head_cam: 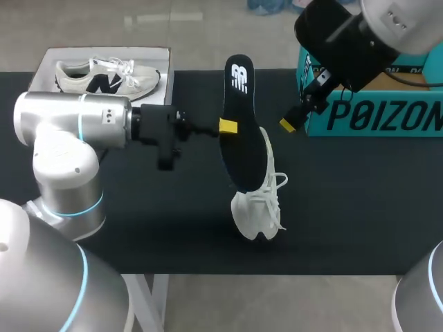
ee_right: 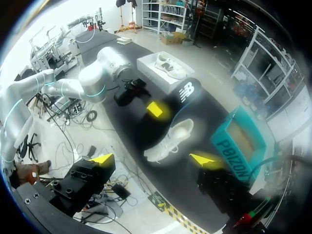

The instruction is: Take the shoe out of the shoebox, open the shoe tongue, remove and reinsert the insole, then place the shoe into the shoebox

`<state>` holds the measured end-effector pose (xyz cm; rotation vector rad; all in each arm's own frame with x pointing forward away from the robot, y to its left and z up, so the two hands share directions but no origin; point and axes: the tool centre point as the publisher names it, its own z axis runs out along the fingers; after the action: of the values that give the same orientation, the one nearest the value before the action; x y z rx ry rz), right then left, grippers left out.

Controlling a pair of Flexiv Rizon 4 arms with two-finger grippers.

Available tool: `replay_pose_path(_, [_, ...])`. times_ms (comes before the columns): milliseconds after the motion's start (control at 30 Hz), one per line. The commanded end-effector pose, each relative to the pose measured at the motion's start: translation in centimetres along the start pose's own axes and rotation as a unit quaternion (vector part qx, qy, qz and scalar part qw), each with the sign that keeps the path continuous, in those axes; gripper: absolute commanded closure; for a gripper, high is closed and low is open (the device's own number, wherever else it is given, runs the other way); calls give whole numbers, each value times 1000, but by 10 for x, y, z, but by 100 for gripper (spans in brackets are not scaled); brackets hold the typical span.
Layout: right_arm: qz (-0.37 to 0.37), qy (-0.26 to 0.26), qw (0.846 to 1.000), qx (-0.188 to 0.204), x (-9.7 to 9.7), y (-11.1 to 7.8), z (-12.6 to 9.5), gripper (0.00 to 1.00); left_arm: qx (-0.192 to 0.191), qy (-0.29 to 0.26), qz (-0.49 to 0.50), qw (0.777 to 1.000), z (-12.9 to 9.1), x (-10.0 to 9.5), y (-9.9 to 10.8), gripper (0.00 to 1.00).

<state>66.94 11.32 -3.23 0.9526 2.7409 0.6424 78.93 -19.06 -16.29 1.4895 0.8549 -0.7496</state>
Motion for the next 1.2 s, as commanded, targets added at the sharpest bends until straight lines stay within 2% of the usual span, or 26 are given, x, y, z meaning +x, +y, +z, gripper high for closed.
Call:
replay_pose_path(33, [1, 0, 1000, 2, 0, 3, 1, 0, 11, 4, 5, 1000, 11, 2, 8, 100])
replay_pose_path(267, [1, 0, 1000, 2, 0, 3, 1, 0, 21, 0, -15, 1000, 10, -1, 12, 100])
replay_pose_path(1100, [1, 0, 1000, 2, 0, 3, 1, 0, 21, 0, -15, 1000, 10, -1, 12, 100])
replay_pose_path(1200, [4, 47, 999, -18, -6, -2, 5, 0, 21, 0, -15, 1000, 10, -1, 12, 100])
